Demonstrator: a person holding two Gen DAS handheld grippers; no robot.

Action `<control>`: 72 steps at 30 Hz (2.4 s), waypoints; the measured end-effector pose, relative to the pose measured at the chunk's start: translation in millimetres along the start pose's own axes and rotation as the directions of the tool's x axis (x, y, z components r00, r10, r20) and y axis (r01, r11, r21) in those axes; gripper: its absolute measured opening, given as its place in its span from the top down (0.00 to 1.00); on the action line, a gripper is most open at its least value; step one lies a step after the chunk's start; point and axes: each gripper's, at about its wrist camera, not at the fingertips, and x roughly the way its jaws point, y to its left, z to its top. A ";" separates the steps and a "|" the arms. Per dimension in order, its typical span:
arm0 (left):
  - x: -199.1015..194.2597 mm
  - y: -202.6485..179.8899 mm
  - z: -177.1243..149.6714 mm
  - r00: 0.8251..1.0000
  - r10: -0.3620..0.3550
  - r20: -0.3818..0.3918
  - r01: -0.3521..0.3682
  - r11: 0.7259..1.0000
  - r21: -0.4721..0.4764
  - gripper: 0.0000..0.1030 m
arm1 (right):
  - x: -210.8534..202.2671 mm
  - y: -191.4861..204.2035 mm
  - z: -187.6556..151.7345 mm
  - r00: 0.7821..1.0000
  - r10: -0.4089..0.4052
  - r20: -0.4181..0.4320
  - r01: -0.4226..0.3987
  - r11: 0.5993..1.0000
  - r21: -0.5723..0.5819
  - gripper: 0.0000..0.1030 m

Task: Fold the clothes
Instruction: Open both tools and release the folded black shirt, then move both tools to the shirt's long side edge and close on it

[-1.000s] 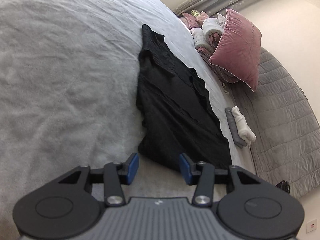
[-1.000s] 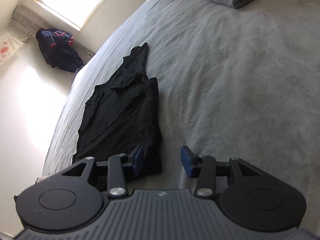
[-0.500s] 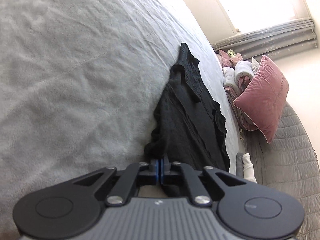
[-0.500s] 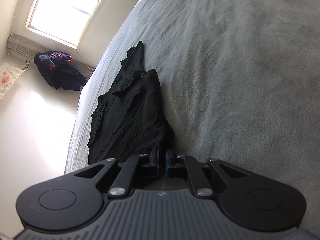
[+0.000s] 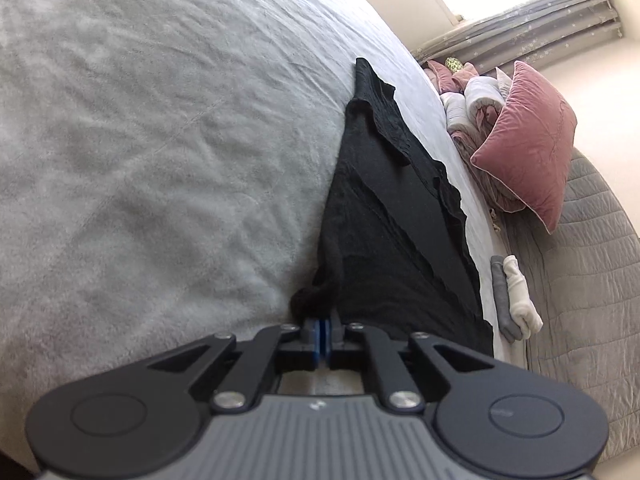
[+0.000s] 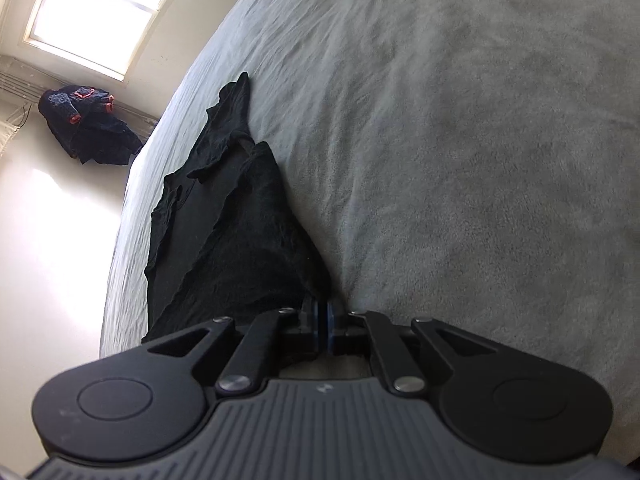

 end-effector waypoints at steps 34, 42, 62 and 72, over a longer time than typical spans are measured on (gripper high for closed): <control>35.4 -94.9 -42.2 0.988 0.128 0.085 -0.142 0.557 0.818 0.51 | 54.2 108.8 -65.9 0.988 -0.119 0.097 0.151 0.646 -0.748 0.64; -7.7 -70.9 -18.7 0.973 0.195 0.122 -0.213 0.561 0.800 0.51 | -0.8 64.7 -23.1 0.989 -0.119 0.092 0.150 0.780 -0.607 0.60; 2.4 -94.8 -68.6 0.965 0.230 0.127 -0.141 0.046 0.989 0.51 | -2.6 93.8 -78.8 0.974 -0.208 0.095 0.154 0.293 -0.944 0.52; 3.2 -91.8 -65.5 0.965 0.236 0.117 -0.121 0.003 0.993 0.51 | 20.7 89.1 -82.7 0.946 -0.274 0.174 0.205 0.087 -0.975 0.58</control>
